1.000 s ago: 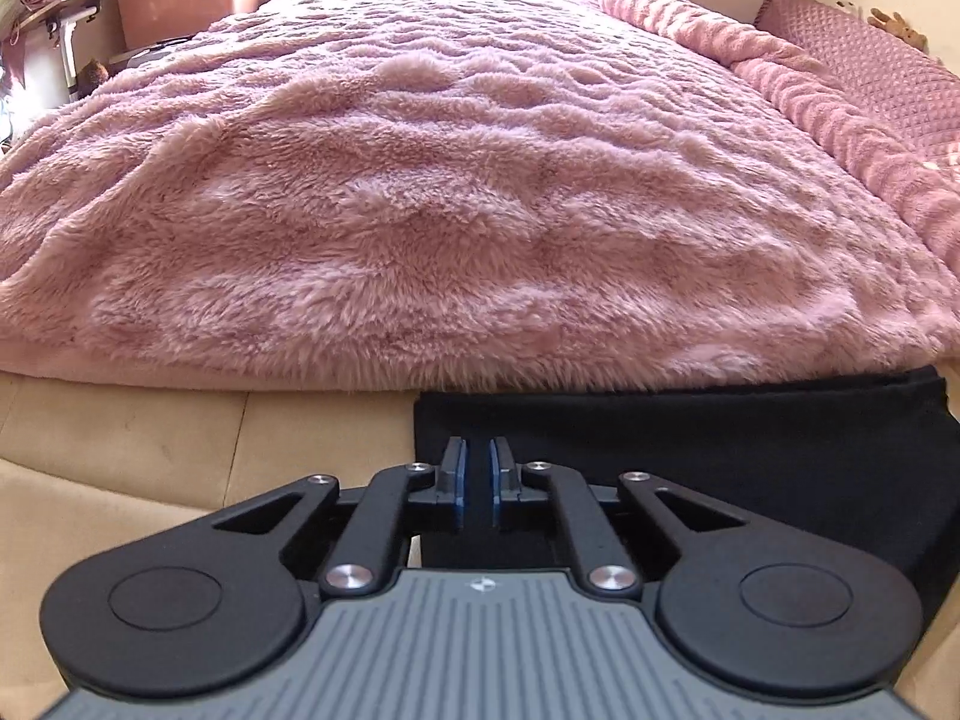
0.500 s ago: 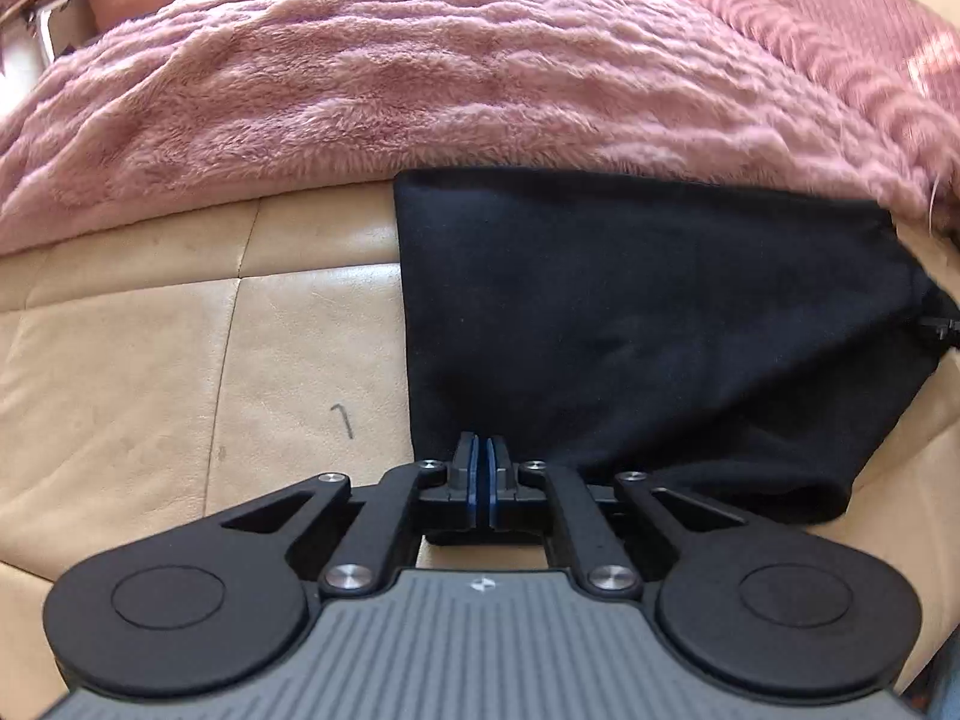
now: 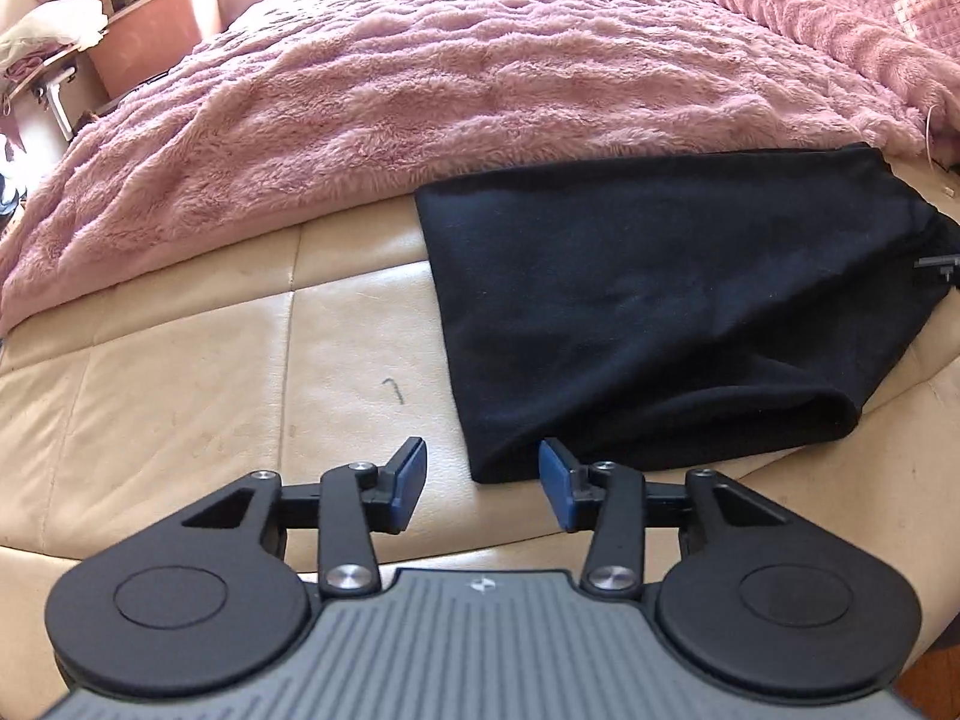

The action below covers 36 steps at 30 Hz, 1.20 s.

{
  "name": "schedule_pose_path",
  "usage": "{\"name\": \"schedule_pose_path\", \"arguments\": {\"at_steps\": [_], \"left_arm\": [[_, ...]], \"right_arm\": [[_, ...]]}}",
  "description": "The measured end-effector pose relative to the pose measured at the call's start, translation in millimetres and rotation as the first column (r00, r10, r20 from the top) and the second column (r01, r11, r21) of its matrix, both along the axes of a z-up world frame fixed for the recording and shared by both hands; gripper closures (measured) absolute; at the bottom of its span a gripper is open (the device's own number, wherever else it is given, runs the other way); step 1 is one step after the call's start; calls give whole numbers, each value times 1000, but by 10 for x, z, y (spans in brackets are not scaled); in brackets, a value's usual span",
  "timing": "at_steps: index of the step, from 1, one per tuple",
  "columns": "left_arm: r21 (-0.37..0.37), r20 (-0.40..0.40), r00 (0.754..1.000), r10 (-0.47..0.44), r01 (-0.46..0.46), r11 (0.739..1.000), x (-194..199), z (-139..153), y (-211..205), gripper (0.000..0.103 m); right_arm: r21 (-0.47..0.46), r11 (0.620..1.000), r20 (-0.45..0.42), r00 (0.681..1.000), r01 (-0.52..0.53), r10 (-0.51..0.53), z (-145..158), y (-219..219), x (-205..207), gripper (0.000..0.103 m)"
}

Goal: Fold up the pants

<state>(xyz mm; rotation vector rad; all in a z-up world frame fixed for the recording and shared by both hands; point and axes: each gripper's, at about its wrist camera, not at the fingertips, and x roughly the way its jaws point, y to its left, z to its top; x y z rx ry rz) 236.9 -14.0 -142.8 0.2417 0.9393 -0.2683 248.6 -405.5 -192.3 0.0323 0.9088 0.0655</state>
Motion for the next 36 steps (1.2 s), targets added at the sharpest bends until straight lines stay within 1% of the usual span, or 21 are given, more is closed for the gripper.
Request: {"name": "schedule_pose_path", "arguments": {"at_steps": [2,6,7,9,11,12,13,14,15,17,18,19,20,23,24,26,28,31,33,34,36], "left_arm": [[15,9,1000,7,-7,1000,28,-62,-69,51],[2,48,998,46,-46,999,109,-136,-151,49],[19,51,998,28,-29,999,129,-160,-202,49],[119,106,994,-41,28,992,106,-201,-361,48],[255,162,976,-145,100,962,44,-250,-533,47],[312,181,965,-190,127,942,13,-276,-593,46],[368,194,951,-240,156,917,-24,-310,-638,45],[410,203,941,-271,169,896,-49,-334,-652,45],[446,204,937,-284,169,879,-62,-359,-644,46],[473,188,939,-289,171,864,-68,-375,-557,64],[478,174,940,-295,181,860,-81,-380,-504,65],[486,177,932,-316,196,852,-117,-374,-468,66],[503,170,922,-348,222,835,-158,-376,-453,70],[549,144,888,-436,295,782,-244,-417,-420,73],[552,136,883,-450,309,774,-255,-411,-402,73],[542,114,877,-467,339,769,-272,-380,-373,73],[539,92,860,-502,381,751,-306,-359,-347,74],[483,65,844,-533,440,757,-384,-283,-247,73],[454,40,830,-556,480,750,-419,-224,-176,72],[445,25,826,-564,496,746,-443,-215,-161,69],[413,-6,820,-573,524,745,-462,-185,-132,68]], "right_arm": [[25,1000,-23,1000,4,-3,-79,108,-33,102],[27,999,-18,999,38,-37,-120,164,-75,101],[33,999,-23,999,41,-40,-124,167,-73,101],[35,999,-30,999,39,-38,-123,166,-70,101],[35,999,-36,999,38,-36,-126,152,-69,101],[38,999,-38,999,39,-37,-132,146,-56,101],[41,998,-38,999,41,-39,-136,143,-56,101],[44,998,-38,999,41,-39,-145,134,-35,101],[47,998,-37,999,41,-39,-150,128,-39,101],[53,998,-38,998,42,-40,-160,117,-41,101],[50,998,-43,998,42,-40,-170,109,-36,102],[47,998,-47,998,45,-43,-177,111,-29,103],[43,998,-51,998,46,-43,-182,115,-22,103],[22,999,-59,997,49,-48,-204,135,-8,103],[24,998,-61,997,54,-53,-206,131,-5,103],[26,998,-68,996,59,-57,-210,120,5,103],[29,997,-74,995,65,-63,-215,106,16,103],[32,997,-78,994,74,-71,-223,98,26,103],[25,997,-75,995,68,-66,-225,108,22,103],[26,997,-75,995,69,-67,-225,108,20,103],[32,997,-76,995,72,-69,-225,100,23,103]]}}
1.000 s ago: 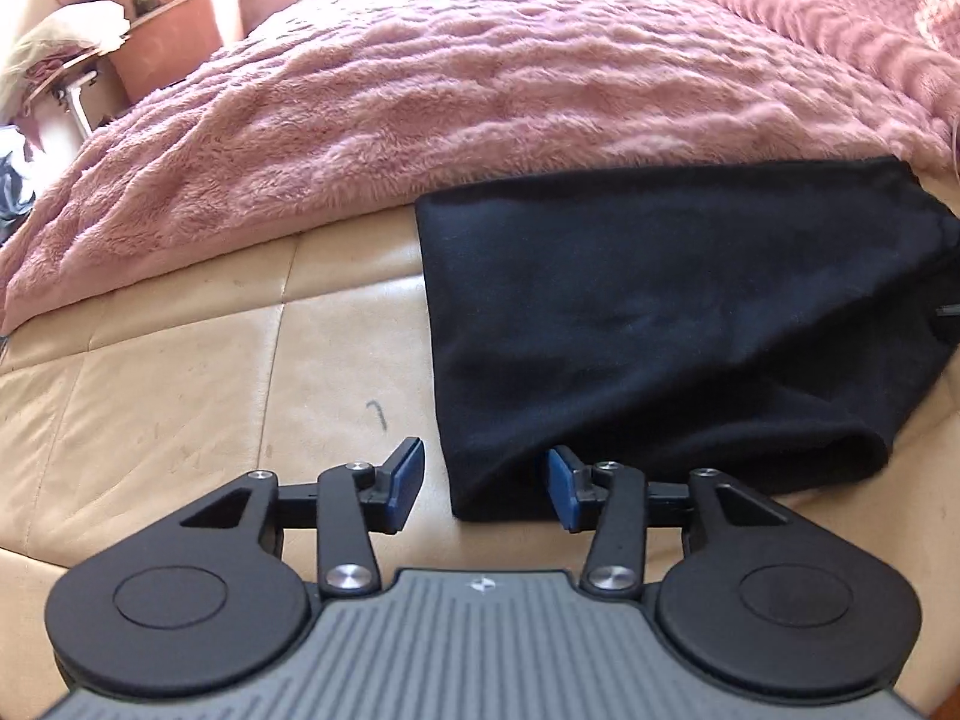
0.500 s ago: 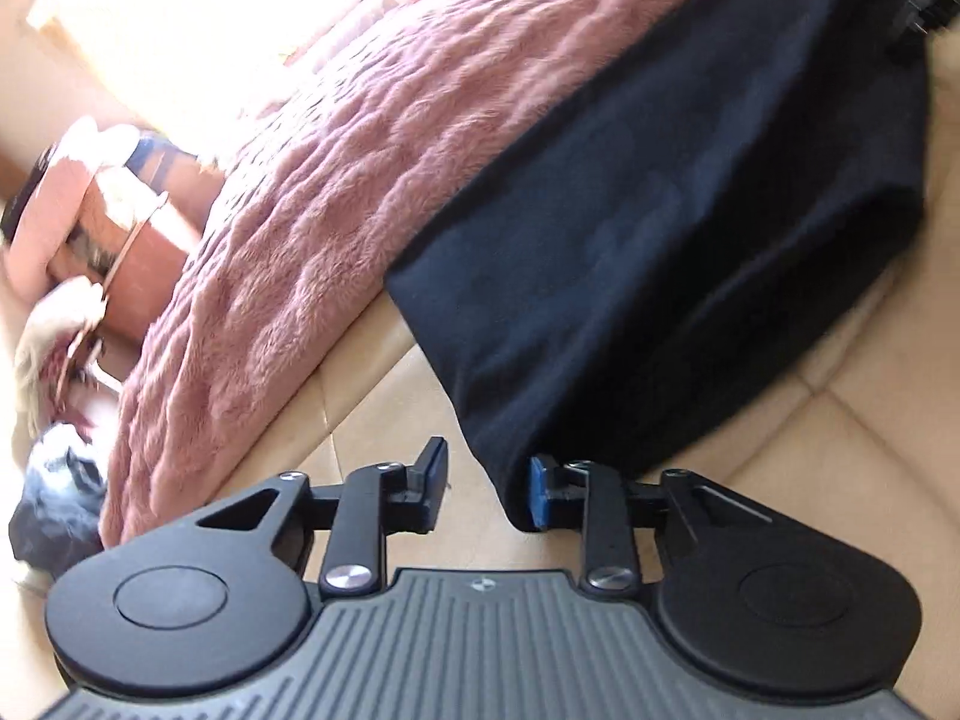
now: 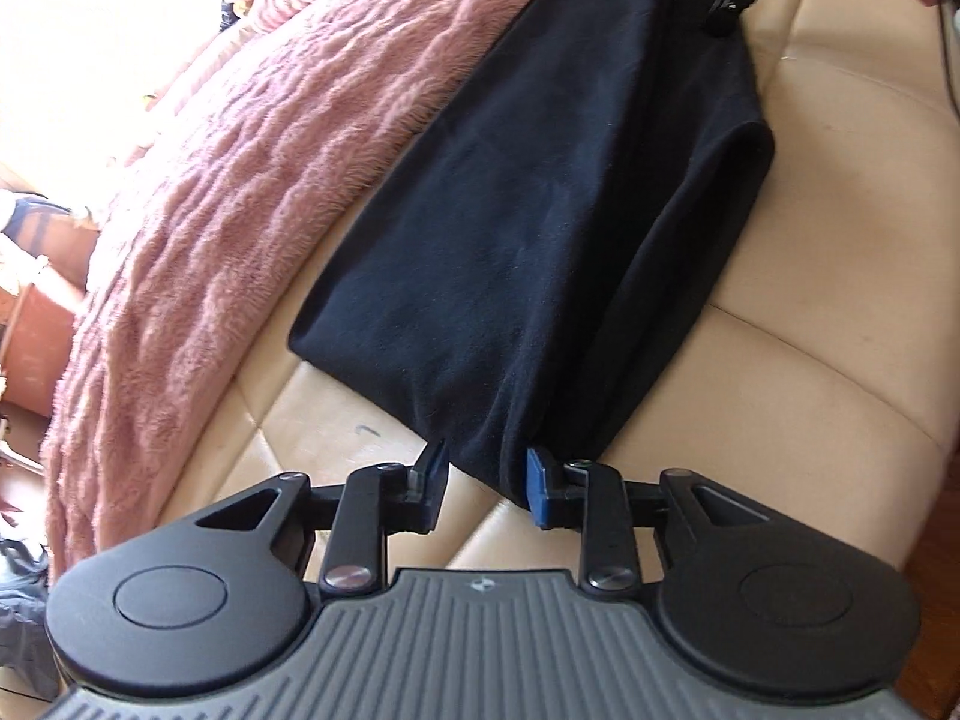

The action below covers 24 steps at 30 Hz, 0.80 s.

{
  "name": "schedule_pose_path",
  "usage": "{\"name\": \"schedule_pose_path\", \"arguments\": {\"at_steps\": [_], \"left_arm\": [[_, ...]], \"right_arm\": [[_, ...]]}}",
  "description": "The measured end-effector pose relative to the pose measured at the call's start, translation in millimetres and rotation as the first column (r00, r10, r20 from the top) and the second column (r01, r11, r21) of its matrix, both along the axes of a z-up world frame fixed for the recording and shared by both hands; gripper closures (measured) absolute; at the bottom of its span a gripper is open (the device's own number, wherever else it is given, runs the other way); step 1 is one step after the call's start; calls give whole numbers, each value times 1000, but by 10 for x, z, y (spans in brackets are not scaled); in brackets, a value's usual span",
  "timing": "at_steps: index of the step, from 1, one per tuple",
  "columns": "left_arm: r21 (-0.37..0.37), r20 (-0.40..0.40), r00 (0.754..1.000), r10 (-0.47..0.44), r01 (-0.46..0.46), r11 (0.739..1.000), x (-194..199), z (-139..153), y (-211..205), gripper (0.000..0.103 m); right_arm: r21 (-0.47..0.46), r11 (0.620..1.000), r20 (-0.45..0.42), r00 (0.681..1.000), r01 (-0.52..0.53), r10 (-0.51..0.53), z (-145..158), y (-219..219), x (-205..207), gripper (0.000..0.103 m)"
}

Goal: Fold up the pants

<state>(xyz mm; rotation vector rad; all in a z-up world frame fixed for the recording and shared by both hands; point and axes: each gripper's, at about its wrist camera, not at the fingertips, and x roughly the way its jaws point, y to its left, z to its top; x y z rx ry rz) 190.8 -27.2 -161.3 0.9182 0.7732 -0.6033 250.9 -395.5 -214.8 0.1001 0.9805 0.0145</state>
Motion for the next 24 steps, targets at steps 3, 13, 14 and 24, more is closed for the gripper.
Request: {"name": "schedule_pose_path", "arguments": {"at_steps": [3,13,14,24], "left_arm": [[-25,-75,997,-9,7,1000,-51,54,30,67],[-40,-447,891,-72,61,997,-220,305,111,44],[-55,-421,904,-74,56,997,-253,343,152,45],[-325,-449,788,420,-582,745,326,440,525,63]], "right_arm": [[10,1000,-6,1000,5,-5,5,-14,4,103],[-25,1000,-14,1000,-1,1,23,46,8,103],[-24,1000,-14,1000,1,-1,23,47,9,103],[-29,999,20,999,-36,37,180,45,-53,102]]}}
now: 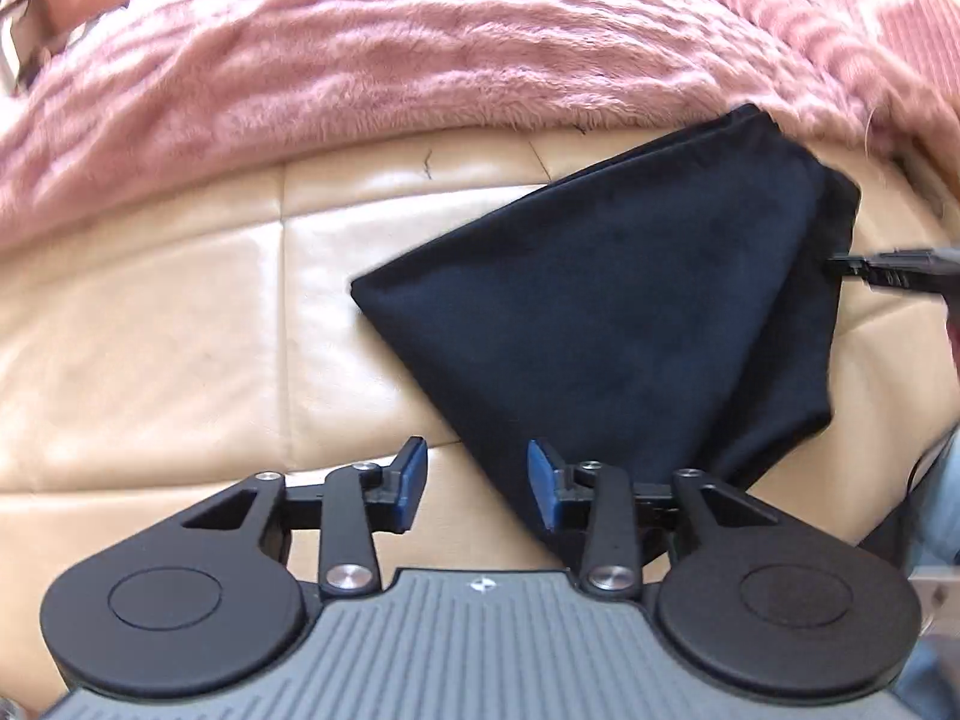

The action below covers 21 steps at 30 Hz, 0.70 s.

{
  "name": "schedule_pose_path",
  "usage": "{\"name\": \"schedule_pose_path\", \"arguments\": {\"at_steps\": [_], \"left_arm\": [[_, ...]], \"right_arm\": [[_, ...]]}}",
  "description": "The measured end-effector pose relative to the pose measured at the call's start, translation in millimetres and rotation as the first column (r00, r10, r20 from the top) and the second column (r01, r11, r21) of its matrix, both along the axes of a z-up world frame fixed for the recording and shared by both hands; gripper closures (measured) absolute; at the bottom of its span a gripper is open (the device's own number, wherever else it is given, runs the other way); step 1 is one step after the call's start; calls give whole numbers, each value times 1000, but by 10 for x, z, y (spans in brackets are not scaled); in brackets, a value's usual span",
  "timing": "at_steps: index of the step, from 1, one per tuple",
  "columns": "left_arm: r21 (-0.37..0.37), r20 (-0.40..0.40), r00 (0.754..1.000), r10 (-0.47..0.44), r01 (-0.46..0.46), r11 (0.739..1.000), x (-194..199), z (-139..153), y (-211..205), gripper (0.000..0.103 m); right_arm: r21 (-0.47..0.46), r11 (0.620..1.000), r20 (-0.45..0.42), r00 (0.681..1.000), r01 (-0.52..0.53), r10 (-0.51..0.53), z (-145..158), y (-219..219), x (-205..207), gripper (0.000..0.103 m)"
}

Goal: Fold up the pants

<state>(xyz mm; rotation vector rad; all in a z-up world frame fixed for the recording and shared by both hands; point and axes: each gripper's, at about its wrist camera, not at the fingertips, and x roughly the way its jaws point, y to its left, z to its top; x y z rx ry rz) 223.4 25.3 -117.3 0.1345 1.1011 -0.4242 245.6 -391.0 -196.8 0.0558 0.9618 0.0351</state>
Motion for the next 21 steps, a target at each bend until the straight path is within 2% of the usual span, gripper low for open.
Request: {"name": "schedule_pose_path", "arguments": {"at_steps": [1,3,5,7,9,10,12,14,15,16,17,19,21], "left_arm": [[7,1,1000,-18,18,1000,-17,-23,-73,65],[69,-4,997,-79,79,994,-68,-146,-248,68],[173,-12,991,-133,133,976,-125,-290,-408,70],[240,8,982,-191,184,953,-223,-331,-502,70],[300,2,971,-239,227,927,-212,-339,-559,70],[332,2,965,-264,248,910,-199,-348,-585,70],[387,1,955,-298,274,880,-137,-393,-601,70],[429,2,950,-312,281,859,-30,-423,-591,70],[457,10,947,-321,281,844,36,-434,-589,70],[478,14,944,-329,283,831,98,-440,-584,70],[492,12,944,-330,282,824,170,-444,-580,70],[526,18,947,-320,263,809,292,-446,-577,70],[572,31,951,-308,236,785,400,-457,-604,74]], "right_arm": [[6,1000,15,1000,-8,7,45,-1,-33,102],[23,999,30,999,-29,28,111,-2,-106,102],[8,999,20,999,-33,33,130,-1,-148,102],[21,1000,3,1000,-9,9,143,-60,-168,101],[66,997,-15,999,42,-41,155,-172,-191,92],[93,993,-22,997,71,-69,157,-237,-203,82],[163,978,-33,991,130,-126,161,-385,-233,77],[247,948,-55,979,203,-195,153,-549,-246,61],[297,924,-67,971,239,-230,141,-639,-264,59],[348,898,-78,963,270,-259,131,-728,-275,55],[392,868,-90,952,303,-291,112,-807,-282,45],[468,807,-109,929,361,-352,64,-954,-288,33],[532,747,-122,909,399,-398,3,-1079,-284,32]]}}
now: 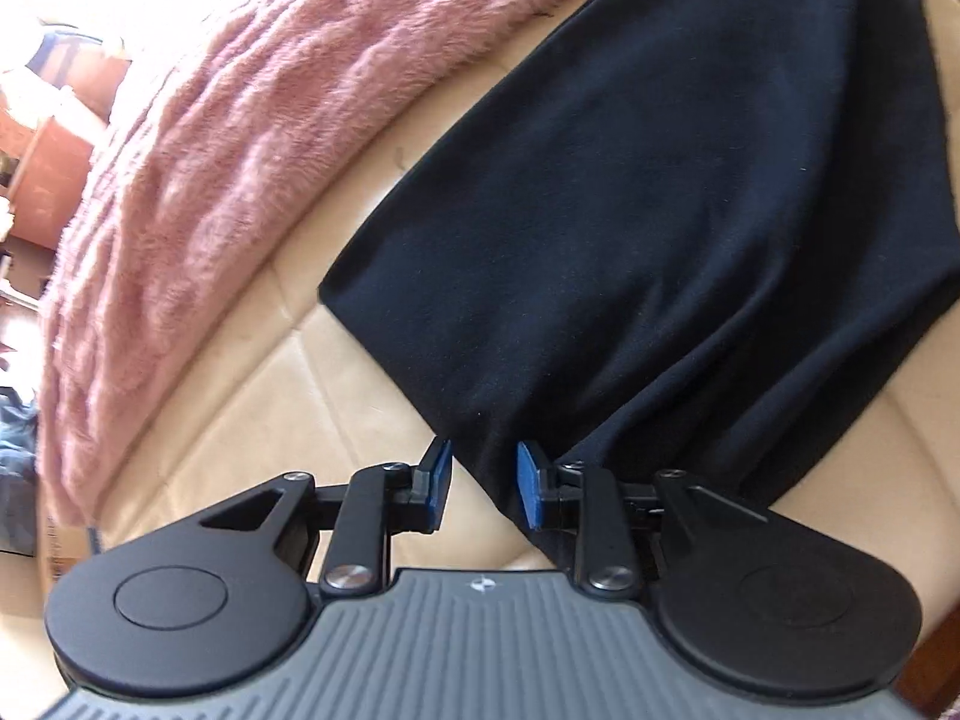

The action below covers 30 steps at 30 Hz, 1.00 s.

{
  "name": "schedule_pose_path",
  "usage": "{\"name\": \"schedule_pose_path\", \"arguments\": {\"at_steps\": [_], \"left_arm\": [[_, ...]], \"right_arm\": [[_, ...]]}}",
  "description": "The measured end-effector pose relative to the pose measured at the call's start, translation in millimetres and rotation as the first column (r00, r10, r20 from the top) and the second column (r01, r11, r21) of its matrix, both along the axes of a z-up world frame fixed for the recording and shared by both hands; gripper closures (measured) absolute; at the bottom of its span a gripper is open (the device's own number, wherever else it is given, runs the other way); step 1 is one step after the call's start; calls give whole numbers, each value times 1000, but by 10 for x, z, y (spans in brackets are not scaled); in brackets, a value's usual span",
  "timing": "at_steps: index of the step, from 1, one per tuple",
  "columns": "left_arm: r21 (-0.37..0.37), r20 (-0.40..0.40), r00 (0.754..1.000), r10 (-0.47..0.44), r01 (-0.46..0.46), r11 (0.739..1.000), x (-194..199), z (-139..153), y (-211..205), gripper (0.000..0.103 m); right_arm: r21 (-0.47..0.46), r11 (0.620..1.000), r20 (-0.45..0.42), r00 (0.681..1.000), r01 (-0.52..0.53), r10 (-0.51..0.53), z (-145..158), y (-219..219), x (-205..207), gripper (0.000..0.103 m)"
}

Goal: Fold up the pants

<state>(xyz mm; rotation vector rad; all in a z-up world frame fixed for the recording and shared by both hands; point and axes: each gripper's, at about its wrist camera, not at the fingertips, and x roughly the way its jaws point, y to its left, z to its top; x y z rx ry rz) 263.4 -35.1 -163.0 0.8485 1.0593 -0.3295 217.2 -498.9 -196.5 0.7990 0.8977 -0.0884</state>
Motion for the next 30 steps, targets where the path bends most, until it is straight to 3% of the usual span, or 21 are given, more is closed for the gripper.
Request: {"name": "schedule_pose_path", "arguments": {"at_steps": [2,6,9,11,15,19,21,25,30], "left_arm": [[-15,-32,999,31,-31,999,117,44,-13,78],[-161,-36,994,106,-111,981,235,351,-27,77],[-329,-31,988,153,-155,932,319,528,-181,76],[-398,-27,989,145,-144,906,355,546,-408,77],[-449,-10,999,41,-41,893,389,420,-1087,76],[-517,-35,998,-58,31,855,380,284,-1730,77],[-511,-37,995,-94,62,857,375,198,-1971,77],[-501,-30,995,-98,70,863,376,80,-2156,81],[-508,-44,994,-95,60,859,371,58,-2147,81]], "right_arm": [[81,994,2,998,69,-69,-88,-130,23,32],[204,963,-42,985,174,-169,-295,-312,119,32],[274,939,-26,978,206,-207,-404,-356,195,30],[294,930,-9,973,222,-230,-419,-356,217,23],[271,929,-1,965,253,-262,-420,-320,236,24],[283,912,-22,952,299,-305,-453,-340,149,36],[302,909,-30,956,287,-292,-459,-321,79,36],[284,930,-14,971,231,-237,-428,-172,16,27],[300,917,34,958,261,-284,-494,-150,162,27]]}}
